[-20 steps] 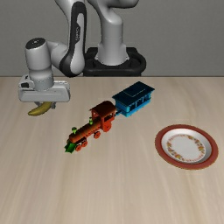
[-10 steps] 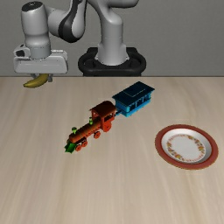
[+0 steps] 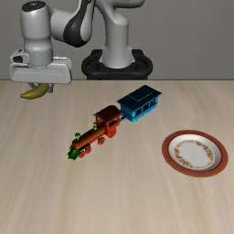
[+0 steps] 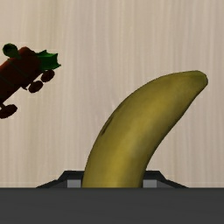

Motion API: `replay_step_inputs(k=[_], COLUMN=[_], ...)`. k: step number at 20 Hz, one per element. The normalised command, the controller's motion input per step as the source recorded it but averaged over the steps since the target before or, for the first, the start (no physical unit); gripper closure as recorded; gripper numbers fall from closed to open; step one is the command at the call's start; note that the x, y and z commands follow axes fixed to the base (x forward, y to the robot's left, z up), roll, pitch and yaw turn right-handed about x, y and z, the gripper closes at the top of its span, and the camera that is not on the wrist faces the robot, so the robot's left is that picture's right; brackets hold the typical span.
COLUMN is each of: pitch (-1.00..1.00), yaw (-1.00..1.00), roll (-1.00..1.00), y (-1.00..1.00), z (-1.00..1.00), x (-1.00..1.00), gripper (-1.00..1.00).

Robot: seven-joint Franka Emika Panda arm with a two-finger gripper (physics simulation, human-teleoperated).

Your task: Pick up the banana and put it on the plate

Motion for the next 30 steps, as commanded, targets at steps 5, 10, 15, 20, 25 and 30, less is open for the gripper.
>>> replay_step_inputs(k=[5, 10, 15, 20, 25, 30], pitch=[0.0, 0.0, 0.0, 0.0, 0.0, 0.0], yaw=[0.0, 0.0, 0.0, 0.0, 0.0, 0.0], roll=[0.0, 0.0, 0.0, 0.0, 0.0, 0.0], y=[0.0, 0.4, 1.0, 1.0, 1.0, 1.0], z=[0.0, 0.0, 0.0, 0.0, 0.0, 0.0], x=[1.0, 0.6, 0.0, 0.0, 0.0, 0.0], gripper=[1.0, 1.0, 1.0, 1.0, 1.0, 1.0])
